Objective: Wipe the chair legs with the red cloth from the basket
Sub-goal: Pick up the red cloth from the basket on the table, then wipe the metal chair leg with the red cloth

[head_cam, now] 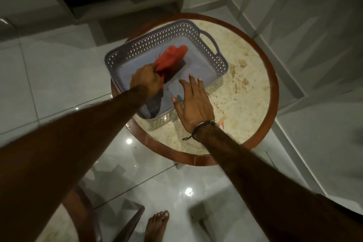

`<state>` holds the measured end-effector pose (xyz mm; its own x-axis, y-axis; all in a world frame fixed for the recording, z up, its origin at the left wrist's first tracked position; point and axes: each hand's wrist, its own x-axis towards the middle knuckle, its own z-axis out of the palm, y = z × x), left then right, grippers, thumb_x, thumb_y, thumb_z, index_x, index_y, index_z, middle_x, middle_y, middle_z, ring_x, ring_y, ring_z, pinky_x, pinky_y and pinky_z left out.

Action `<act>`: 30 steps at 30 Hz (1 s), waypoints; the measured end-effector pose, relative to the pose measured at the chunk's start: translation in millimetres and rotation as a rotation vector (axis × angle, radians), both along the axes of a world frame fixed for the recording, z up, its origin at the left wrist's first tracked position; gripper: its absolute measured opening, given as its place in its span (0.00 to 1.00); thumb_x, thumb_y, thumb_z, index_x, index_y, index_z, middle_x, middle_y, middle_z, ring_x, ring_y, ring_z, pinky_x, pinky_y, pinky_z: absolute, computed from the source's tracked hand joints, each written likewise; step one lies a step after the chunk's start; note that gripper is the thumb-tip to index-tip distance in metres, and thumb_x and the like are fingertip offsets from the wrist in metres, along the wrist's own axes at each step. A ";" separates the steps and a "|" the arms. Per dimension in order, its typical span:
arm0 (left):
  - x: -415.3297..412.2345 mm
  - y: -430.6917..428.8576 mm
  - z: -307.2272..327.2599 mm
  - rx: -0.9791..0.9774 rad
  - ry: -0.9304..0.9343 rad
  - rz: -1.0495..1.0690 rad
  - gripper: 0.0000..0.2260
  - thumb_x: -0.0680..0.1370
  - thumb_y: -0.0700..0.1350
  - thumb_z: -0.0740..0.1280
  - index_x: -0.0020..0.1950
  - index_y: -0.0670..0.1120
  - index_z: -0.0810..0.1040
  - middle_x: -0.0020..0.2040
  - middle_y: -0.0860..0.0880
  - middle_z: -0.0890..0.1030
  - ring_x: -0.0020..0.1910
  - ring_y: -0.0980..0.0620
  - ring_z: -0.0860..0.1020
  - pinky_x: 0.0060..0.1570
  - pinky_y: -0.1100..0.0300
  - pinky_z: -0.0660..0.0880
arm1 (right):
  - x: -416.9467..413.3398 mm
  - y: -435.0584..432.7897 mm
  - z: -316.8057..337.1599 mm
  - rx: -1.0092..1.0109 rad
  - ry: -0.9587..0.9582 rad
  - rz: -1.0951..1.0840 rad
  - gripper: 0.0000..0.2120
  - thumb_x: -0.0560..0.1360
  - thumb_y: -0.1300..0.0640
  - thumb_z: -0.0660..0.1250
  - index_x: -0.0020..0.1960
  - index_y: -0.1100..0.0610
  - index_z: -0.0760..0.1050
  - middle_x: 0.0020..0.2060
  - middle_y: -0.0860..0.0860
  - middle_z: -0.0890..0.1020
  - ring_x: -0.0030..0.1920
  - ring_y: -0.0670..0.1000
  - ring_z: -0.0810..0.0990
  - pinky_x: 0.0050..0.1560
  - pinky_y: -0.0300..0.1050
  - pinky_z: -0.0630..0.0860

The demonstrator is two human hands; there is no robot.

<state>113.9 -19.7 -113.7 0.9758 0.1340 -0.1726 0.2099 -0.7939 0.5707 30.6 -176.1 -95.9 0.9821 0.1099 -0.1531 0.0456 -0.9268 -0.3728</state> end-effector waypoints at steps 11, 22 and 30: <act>-152.8 -50.9 92.7 -0.308 -0.282 0.000 0.15 0.81 0.47 0.57 0.61 0.47 0.80 0.48 0.44 0.85 0.46 0.43 0.83 0.50 0.45 0.80 | -130.4 -72.8 74.7 -0.025 -0.037 -0.129 0.29 0.85 0.44 0.59 0.81 0.55 0.60 0.84 0.59 0.58 0.86 0.62 0.52 0.85 0.57 0.53; -430.4 -103.5 54.6 -0.290 -0.123 -0.048 0.15 0.79 0.42 0.60 0.63 0.48 0.80 0.53 0.41 0.84 0.53 0.37 0.79 0.48 0.53 0.71 | -387.3 -135.5 33.5 -0.120 0.113 -0.216 0.29 0.84 0.42 0.59 0.81 0.53 0.59 0.84 0.57 0.59 0.85 0.62 0.54 0.83 0.57 0.57; -533.1 -134.1 -88.2 -0.232 0.103 -0.242 0.15 0.81 0.48 0.61 0.67 0.48 0.77 0.58 0.47 0.84 0.56 0.43 0.82 0.56 0.51 0.76 | -433.6 -173.7 -74.8 -0.175 0.247 -0.264 0.30 0.84 0.39 0.58 0.82 0.50 0.58 0.85 0.54 0.56 0.86 0.60 0.53 0.80 0.62 0.64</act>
<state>-419.2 -153.8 -201.9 0.9505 -0.1532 -0.2702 0.0974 -0.6790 0.7277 -403.0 -349.9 -170.8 0.9042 -0.1898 -0.3827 -0.2737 -0.9452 -0.1780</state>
